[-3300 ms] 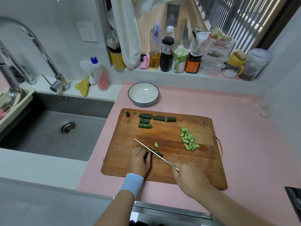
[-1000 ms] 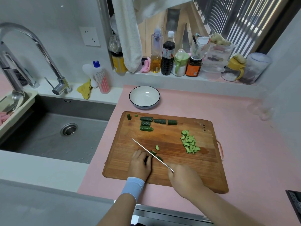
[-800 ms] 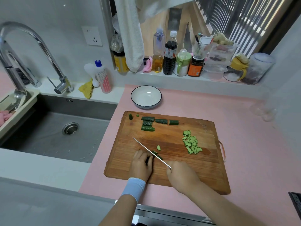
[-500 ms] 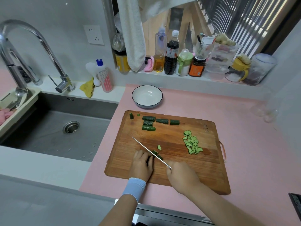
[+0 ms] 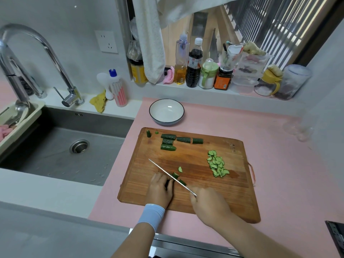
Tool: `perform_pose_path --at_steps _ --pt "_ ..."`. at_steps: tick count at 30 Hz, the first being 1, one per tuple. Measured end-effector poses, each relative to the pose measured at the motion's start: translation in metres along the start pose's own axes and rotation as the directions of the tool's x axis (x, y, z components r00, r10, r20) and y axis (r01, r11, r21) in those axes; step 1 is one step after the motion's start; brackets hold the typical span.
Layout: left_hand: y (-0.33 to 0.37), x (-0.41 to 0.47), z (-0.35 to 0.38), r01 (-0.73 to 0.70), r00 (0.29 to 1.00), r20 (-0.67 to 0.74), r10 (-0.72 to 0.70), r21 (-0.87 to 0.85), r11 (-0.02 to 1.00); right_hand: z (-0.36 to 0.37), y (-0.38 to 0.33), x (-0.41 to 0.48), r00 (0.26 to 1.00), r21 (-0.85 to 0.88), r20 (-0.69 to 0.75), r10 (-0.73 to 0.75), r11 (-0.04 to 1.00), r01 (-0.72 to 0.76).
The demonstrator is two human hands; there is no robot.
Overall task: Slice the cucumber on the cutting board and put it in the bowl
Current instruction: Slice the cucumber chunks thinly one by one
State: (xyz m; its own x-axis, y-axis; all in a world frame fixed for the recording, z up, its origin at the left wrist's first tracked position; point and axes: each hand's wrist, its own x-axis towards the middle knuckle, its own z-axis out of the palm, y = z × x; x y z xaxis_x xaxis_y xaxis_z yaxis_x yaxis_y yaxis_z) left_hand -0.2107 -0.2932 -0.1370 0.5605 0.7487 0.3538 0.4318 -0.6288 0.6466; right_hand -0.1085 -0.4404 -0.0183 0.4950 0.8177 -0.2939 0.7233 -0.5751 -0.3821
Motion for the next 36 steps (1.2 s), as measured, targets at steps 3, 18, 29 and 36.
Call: perform_pose_path --at_steps 3,18,29,36 --pt "0.0 0.001 0.0 0.006 1.0 -0.003 -0.006 -0.006 1.0 0.002 -0.002 0.003 0.999 0.026 0.028 0.024 0.999 -0.025" --pt "-0.001 -0.001 0.001 -0.02 1.0 -0.023 0.02 0.016 1.0 0.002 -0.006 0.012 0.998 0.039 0.053 0.031 0.999 -0.033" --pt "0.003 -0.001 -0.001 0.018 1.0 -0.025 -0.017 0.033 0.999 -0.001 0.002 -0.003 0.999 0.024 0.026 -0.028 0.999 0.028" --pt "0.005 0.0 -0.002 -0.001 0.999 -0.053 0.001 0.01 1.0 -0.003 -0.002 0.007 0.997 0.035 0.074 0.019 0.999 -0.022"
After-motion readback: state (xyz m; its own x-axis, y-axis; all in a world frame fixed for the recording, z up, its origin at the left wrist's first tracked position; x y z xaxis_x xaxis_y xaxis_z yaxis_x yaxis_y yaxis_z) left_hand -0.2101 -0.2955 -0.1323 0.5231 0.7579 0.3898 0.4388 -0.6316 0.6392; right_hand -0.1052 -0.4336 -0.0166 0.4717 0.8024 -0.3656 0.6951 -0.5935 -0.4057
